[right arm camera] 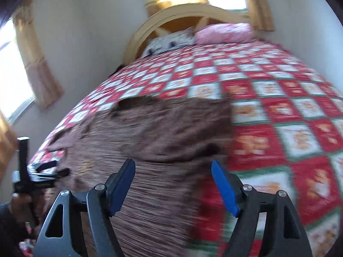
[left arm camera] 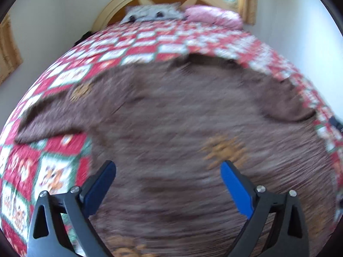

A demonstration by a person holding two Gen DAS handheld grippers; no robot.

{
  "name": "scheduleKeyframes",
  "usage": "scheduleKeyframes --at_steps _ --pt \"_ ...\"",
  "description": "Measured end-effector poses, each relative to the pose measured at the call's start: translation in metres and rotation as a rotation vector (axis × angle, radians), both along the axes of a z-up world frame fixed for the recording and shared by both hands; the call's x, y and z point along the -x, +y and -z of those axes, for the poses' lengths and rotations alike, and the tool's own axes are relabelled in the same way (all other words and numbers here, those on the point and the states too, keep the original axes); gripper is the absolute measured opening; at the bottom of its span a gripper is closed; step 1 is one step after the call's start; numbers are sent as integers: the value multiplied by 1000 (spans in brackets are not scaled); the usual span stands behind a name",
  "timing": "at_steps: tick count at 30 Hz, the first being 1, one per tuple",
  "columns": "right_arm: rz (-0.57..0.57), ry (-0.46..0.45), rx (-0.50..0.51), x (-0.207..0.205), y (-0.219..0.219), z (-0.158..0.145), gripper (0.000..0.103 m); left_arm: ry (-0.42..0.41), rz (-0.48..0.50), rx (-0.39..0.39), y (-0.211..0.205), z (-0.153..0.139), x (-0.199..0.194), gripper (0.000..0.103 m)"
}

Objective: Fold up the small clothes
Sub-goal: 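Grasp the other sleeve with the left tool and fold it across the body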

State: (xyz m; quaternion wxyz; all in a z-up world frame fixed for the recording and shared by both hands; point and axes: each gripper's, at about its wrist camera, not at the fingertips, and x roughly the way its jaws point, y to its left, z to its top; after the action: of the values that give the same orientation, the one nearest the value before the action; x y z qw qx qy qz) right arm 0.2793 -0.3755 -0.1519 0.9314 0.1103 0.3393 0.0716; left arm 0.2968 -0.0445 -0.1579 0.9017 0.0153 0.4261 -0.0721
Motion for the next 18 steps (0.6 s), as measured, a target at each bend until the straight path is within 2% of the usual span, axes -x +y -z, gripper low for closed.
scheduleKeyframes --at_steps 3,4,7,9,10,12,14,16,18 --pt "114 -48 16 23 -26 7 74 -10 85 18 -41 -16 -16 94" --pt "126 -53 -2 27 -33 10 74 -13 106 21 -52 -18 -21 89" --pt "148 -97 -63 38 -42 12 74 -6 165 30 -93 -19 -41 82" --pt "132 -120 -79 38 -40 11 74 16 196 32 -117 -14 -58 73" --pt "126 -121 -72 38 -38 12 74 17 202 16 -126 -11 -65 68" --pt "99 -121 -61 37 -37 14 74 36 202 -5 -142 -2 -83 66" --pt "90 -123 -62 38 -38 14 74 70 179 -8 -151 9 -97 56" --pt "89 -122 -83 39 -42 16 74 117 170 46 -154 19 -108 48" --pt "96 -109 -101 37 -46 19 74 100 165 96 -153 18 -108 37"
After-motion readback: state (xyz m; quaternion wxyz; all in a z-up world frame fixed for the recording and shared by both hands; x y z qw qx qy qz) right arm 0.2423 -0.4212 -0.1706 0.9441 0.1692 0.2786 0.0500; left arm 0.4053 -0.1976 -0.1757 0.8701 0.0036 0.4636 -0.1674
